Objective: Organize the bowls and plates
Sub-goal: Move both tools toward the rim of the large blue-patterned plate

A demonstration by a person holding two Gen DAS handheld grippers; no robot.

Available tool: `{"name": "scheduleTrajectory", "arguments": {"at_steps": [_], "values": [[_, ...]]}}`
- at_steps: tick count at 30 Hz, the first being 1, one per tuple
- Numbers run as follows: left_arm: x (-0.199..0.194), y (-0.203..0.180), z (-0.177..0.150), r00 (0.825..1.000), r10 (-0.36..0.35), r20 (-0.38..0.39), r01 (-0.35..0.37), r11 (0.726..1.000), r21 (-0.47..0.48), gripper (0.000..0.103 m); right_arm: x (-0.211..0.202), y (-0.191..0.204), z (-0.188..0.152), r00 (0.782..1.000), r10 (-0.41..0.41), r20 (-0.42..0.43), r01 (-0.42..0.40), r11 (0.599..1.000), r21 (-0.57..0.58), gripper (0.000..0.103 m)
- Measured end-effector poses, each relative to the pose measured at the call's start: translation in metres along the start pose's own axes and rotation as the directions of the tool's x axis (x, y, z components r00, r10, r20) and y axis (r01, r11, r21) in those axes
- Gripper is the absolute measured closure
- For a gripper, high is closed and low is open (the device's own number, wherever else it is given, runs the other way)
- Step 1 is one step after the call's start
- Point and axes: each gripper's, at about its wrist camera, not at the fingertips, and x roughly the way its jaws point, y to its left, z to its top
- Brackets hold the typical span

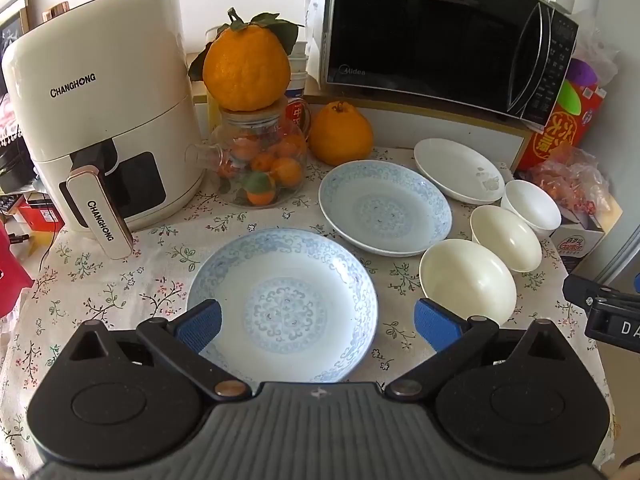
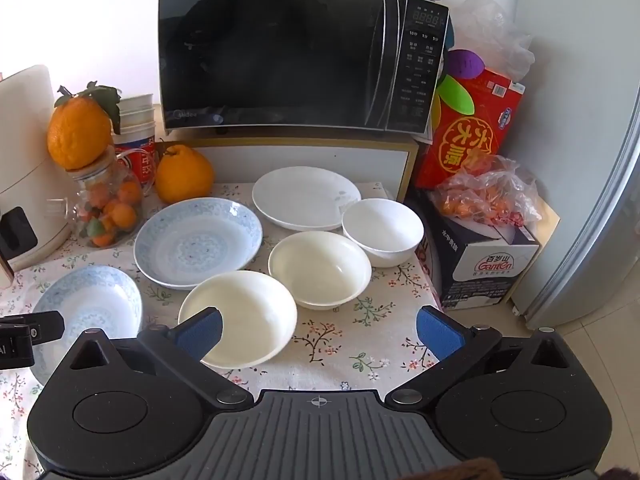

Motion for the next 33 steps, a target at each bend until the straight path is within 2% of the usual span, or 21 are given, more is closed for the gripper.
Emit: {"name": "scheduleTrajectory", "arguments": {"at_steps": [9, 11, 12, 14, 16, 20, 25, 29, 33], "values": [[0.001, 0.000, -0.001, 0.999, 0.020, -0.036, -0.021, 0.999, -0.036, 0.000, 0.010, 0.010, -0.001, 0.999, -0.008, -0.038, 0.007, 1.000, -0.018, 0.000], [0.004, 0.008, 0.001, 0.999, 0.018, -0.027, -0.019, 0.999, -0.029, 0.000, 0.013, 0.012, -0.001, 0.998, 0.023, -0.060, -0.023, 1.000, 0.002, 0.000], [0.006, 0.010, 0.001, 1.000, 0.021, -0.022, -0.022, 0.999, -0.027, 0.000, 0.015, 0.010, -0.001, 0.994, 0.072, -0.085, -0.069, 0.997, 0.034, 0.000], [0.008, 0.012, 0.001, 0.999, 0.037, -0.015, -0.037, 0.999, -0.028, 0.000, 0.023, 0.006, -0.003, 0.967, 0.208, -0.147, -0.188, 0.972, 0.143, 0.000], [0.010, 0.015, 0.000, 0.999, 0.045, -0.025, -0.046, 0.998, -0.036, 0.000, 0.027, 0.005, -0.004, 0.946, 0.274, -0.173, -0.238, 0.950, 0.203, 0.000], [0.013, 0.022, 0.001, 0.999, 0.044, -0.027, -0.045, 0.997, -0.061, 0.000, 0.032, 0.016, -0.008, 0.932, 0.310, -0.187, -0.267, 0.937, 0.224, 0.000], [0.019, 0.032, 0.000, 0.999, 0.039, -0.028, -0.041, 0.996, -0.080, 0.000, 0.035, 0.031, -0.009, 0.883, 0.425, -0.201, -0.370, 0.892, 0.259, 0.001], [0.027, 0.046, -0.001, 0.997, 0.040, -0.068, -0.049, 0.990, -0.134, 0.000, 0.038, 0.056, -0.012, 0.880, 0.423, -0.218, -0.379, 0.900, 0.215, 0.005], [0.033, 0.054, -0.001, 0.997, 0.045, -0.057, -0.053, 0.986, -0.157, 0.000, 0.044, 0.078, -0.016, 0.868, 0.436, -0.236, -0.397, 0.897, 0.195, 0.014]]}}
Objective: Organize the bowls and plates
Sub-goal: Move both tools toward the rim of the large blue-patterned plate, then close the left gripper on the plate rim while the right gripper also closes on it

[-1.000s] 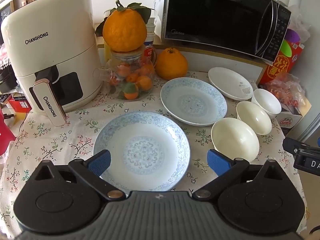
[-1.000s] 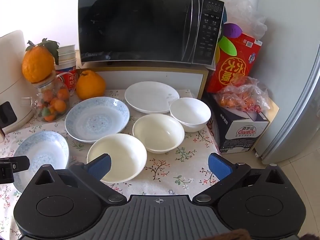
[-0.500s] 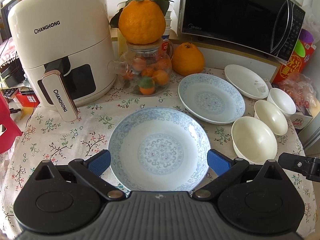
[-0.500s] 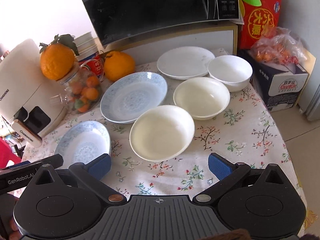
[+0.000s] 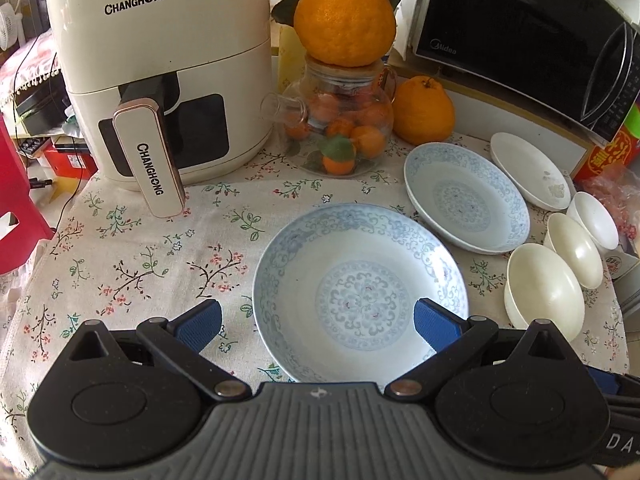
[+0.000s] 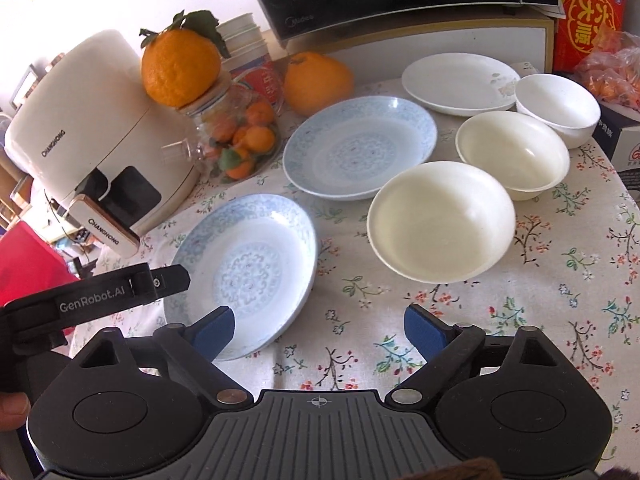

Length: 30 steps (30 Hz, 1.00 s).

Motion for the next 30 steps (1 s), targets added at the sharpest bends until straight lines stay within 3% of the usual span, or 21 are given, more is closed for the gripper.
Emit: {"name": "scheduleTrajectory", "arguments": {"at_steps": [6, 9, 19, 24, 28, 30], "values": [[0.013, 0.016, 0.004, 1.000, 0.012, -0.014, -0.012, 0.999, -0.036, 0.002, 0.017, 0.001, 0.006, 0.999, -0.033, 0.011, 0.033, 0.999, 0.034, 0.019], [0.024, 0.026, 0.005, 0.999, -0.019, -0.045, 0.015, 0.997, -0.074, 0.004, 0.027, 0.000, 0.008, 0.999, -0.042, -0.003, 0.042, 0.997, 0.061, 0.019], [0.057, 0.052, 0.013, 0.989, -0.051, -0.137, 0.024, 0.981, -0.191, 0.018, 0.054, 0.001, 0.014, 0.998, -0.065, -0.014, 0.066, 0.994, 0.081, 0.020], [0.067, 0.054, 0.018, 0.991, -0.053, -0.122, 0.025, 0.976, -0.216, 0.028, 0.067, 0.001, 0.020, 0.998, -0.055, -0.021, 0.057, 0.992, 0.117, 0.039], [0.080, 0.054, 0.016, 0.986, -0.083, -0.144, 0.048, 0.972, -0.228, 0.046, 0.078, 0.000, 0.022, 0.998, -0.058, -0.031, 0.062, 0.990, 0.123, 0.054], [0.082, 0.052, 0.016, 0.990, -0.069, -0.121, 0.043, 0.978, -0.206, 0.047, 0.083, 0.000, 0.023, 0.997, -0.064, -0.040, 0.068, 0.990, 0.121, 0.060]]}}
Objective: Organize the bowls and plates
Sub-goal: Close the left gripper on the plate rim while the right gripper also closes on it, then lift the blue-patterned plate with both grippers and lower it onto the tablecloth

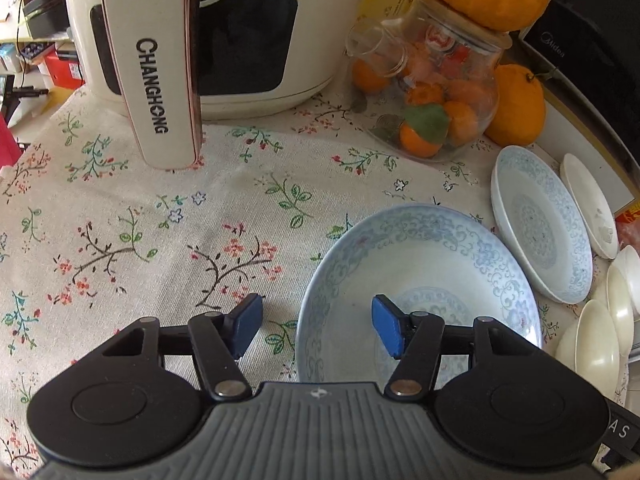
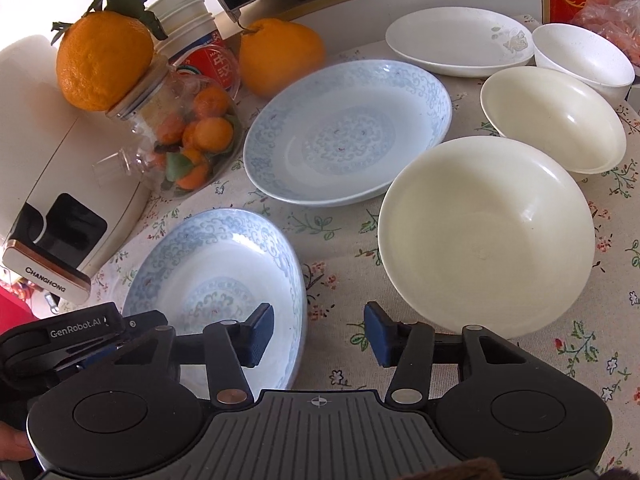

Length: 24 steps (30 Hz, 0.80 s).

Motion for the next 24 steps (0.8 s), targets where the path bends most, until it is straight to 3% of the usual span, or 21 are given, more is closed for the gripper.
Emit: {"name": "scheduleTrajectory", "arguments": {"at_steps": [3, 4, 6, 8, 12, 24], "values": [[0.000, -0.003, -0.001, 1.000, 0.009, 0.015, -0.010, 0.999, 0.033, 0.053, 0.004, 0.003, -0.001, 1.000, -0.003, 0.000, 0.003, 0.999, -0.033, 0.066], [0.000, -0.004, -0.001, 1.000, 0.003, 0.020, -0.004, 0.999, 0.046, 0.064, 0.004, 0.005, -0.001, 1.000, -0.001, 0.002, 0.001, 0.999, -0.048, 0.068], [-0.002, -0.005, -0.002, 1.000, -0.017, 0.021, 0.015, 0.998, 0.063, 0.075, 0.005, 0.008, -0.001, 1.000, 0.013, -0.006, -0.013, 0.998, -0.059, 0.075], [-0.003, -0.005, -0.003, 1.000, -0.014, 0.018, 0.012, 0.997, 0.078, 0.078, 0.006, 0.009, -0.003, 0.999, 0.049, -0.022, -0.050, 0.997, -0.053, 0.090], [-0.006, 0.004, 0.001, 0.999, -0.027, -0.018, 0.028, 0.998, 0.054, 0.084, 0.002, 0.018, -0.008, 1.000, 0.009, 0.002, -0.008, 0.994, -0.110, 0.087], [-0.055, 0.018, -0.019, 0.997, -0.078, 0.019, 0.077, 0.997, 0.031, 0.088, -0.039, 0.014, -0.025, 0.997, 0.066, 0.040, -0.059, 0.983, -0.175, 0.087]]}}
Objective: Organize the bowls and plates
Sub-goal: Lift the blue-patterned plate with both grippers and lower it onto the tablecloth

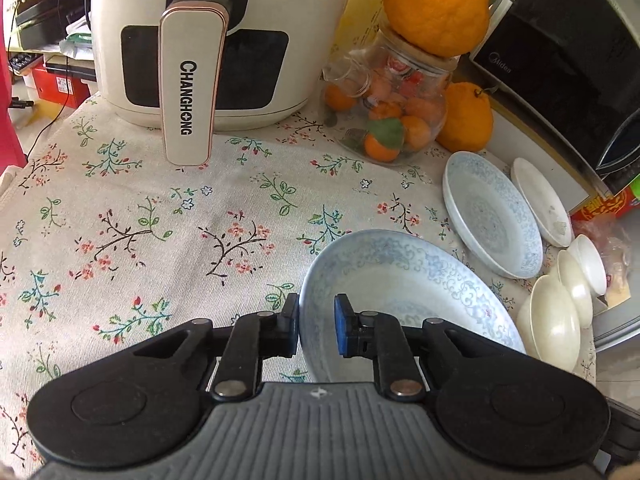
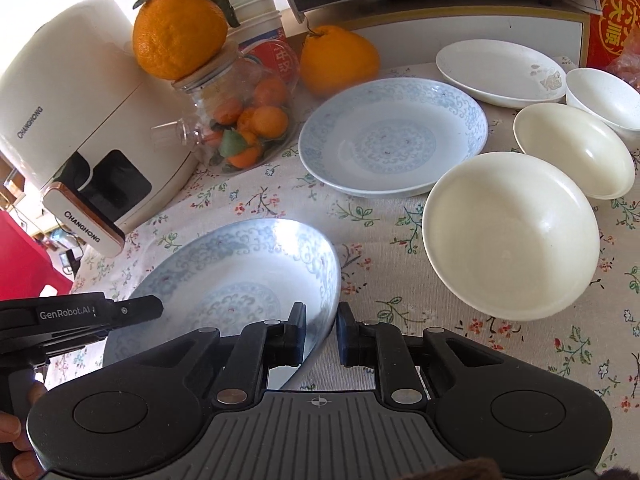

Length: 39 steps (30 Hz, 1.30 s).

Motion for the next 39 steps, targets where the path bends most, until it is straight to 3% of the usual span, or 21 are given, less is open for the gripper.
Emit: {"name": "scheduleTrajectory", "arguments": {"at_steps": [6, 11, 22, 33, 39], "values": [[-0.027, 0.001, -0.011, 0.998, -0.049, 0.028, 0.048, 0.999, 0.023, 0.088, -0.030, -0.006, -0.019, 0.999, 0.034, 0.013, -0.033, 0.999, -0.005, 0.087], [-0.036, -0.001, -0.029, 0.999, -0.039, 0.028, 0.038, 0.998, 0.059, 0.088, -0.045, -0.002, -0.035, 0.999, 0.032, 0.019, -0.031, 0.999, -0.033, 0.087], [-0.037, 0.013, -0.063, 1.000, -0.011, -0.027, 0.014, 0.996, 0.089, 0.088, -0.048, 0.002, -0.067, 1.000, 0.002, -0.028, -0.005, 0.994, -0.113, 0.087], [-0.041, 0.011, -0.073, 1.000, -0.006, -0.005, 0.007, 0.993, 0.120, 0.088, -0.051, 0.003, -0.072, 1.000, -0.002, -0.021, -0.001, 0.990, -0.143, 0.087], [-0.028, 0.016, -0.080, 0.998, 0.041, -0.051, -0.034, 0.991, 0.132, 0.088, -0.034, 0.005, -0.079, 0.995, -0.026, -0.093, 0.011, 0.988, -0.156, 0.087]]}}
